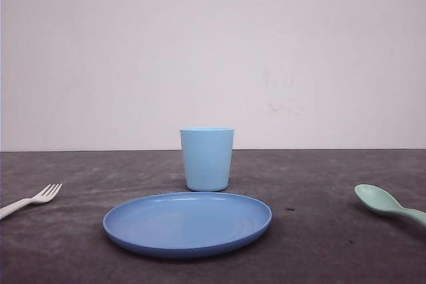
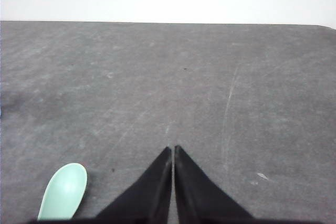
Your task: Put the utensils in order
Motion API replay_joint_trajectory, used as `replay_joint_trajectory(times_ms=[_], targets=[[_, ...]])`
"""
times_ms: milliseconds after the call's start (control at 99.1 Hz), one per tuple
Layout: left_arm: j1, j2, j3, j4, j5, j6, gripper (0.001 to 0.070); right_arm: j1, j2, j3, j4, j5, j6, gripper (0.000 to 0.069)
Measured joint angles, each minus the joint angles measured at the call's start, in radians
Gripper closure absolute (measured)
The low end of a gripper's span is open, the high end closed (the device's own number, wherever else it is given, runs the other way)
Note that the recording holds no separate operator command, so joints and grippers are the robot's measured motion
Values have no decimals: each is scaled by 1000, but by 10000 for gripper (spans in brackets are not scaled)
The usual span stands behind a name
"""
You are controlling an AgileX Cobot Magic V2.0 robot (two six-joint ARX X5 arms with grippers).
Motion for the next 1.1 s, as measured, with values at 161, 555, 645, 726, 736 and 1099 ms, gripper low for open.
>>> replay_joint_trajectory(times_ms=[161, 555, 645, 726, 736, 1099], targets=[[0, 0, 0, 0, 0, 0, 695, 0, 0, 0, 0, 0, 0, 682], [0, 0, 0, 0, 0, 0, 695, 0, 0, 0, 0, 0, 0, 682], [0, 0, 0, 0, 0, 0, 695, 0, 0, 0, 0, 0, 0, 682], [0, 0, 0, 0, 0, 0, 695, 0, 0, 0, -1, 0, 0, 682], [0, 0, 0, 0, 0, 0, 695, 0, 0, 0, -1, 0, 0, 682], [0, 0, 0, 0, 0, 0, 695, 0, 0, 0, -2, 23, 1, 682]])
